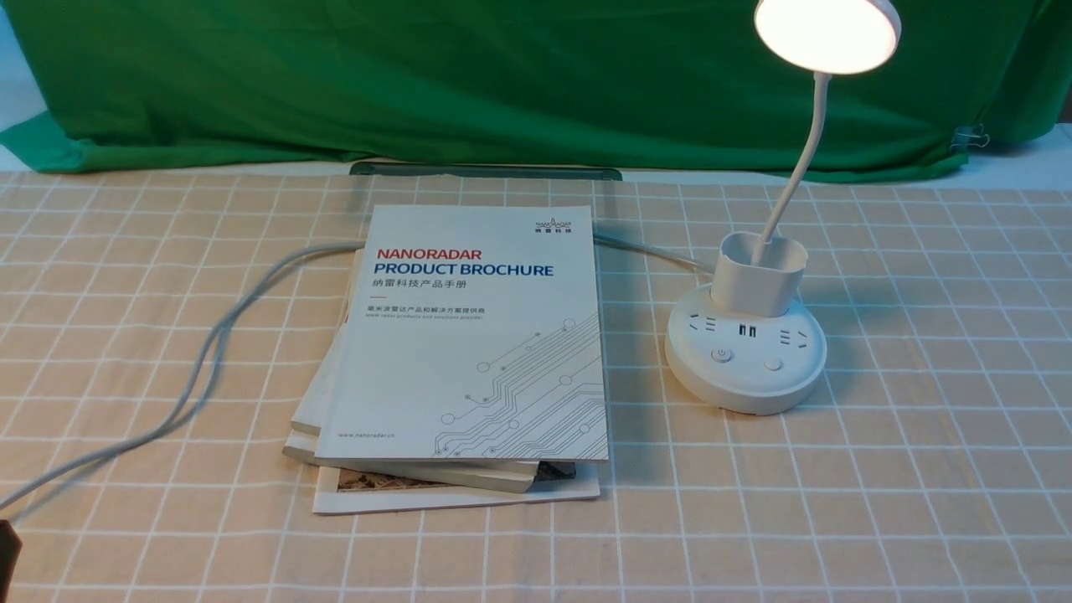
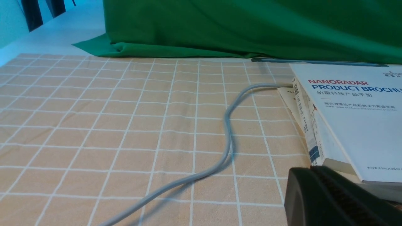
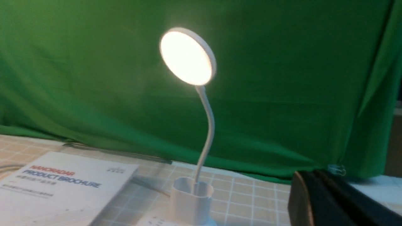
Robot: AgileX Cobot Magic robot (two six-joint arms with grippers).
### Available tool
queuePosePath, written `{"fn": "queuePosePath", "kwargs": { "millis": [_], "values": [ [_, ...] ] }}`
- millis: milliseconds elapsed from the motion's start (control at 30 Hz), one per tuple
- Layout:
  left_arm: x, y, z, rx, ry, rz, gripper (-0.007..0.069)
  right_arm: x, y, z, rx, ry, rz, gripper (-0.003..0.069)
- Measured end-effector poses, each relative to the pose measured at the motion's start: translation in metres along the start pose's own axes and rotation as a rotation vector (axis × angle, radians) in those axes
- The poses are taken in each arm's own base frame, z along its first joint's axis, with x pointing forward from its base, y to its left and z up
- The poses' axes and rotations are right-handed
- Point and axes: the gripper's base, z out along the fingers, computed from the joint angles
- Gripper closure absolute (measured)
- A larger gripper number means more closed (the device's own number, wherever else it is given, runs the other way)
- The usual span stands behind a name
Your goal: Turn on the table lamp on the light coffee tablecloth with your hand.
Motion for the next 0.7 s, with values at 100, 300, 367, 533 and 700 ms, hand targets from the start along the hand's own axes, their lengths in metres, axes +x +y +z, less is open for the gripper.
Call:
{"fn": "queuePosePath", "kwargs": {
  "millis": [100,300,367,533,700],
  "values": [
    [0.0,0.0,0.0,0.0,0.0,0.0,0.0603,0.034,-0.005,-0.007,0.094,0.049,0.027,0.0631],
    [0.0,0.0,0.0,0.0,0.0,0.001,0.0603,0.07,-0.009,-0.018,0.211,0.144,0.06,0.0631],
    [0.0,0.0,0.0,0.0,0.0,0.001,0.0603,0.074,-0.009,-0.019,0.21,0.18,0.056,0.0631],
    [0.0,0.0,0.0,0.0,0.0,0.001,0.0603,0.079,-0.006,-0.02,0.159,0.243,0.052,0.0631],
    [0.0,0.0,0.0,0.0,0.0,0.001,0.0603,0.081,-0.005,-0.02,0.137,0.258,0.049,0.0631]
  ]
}}
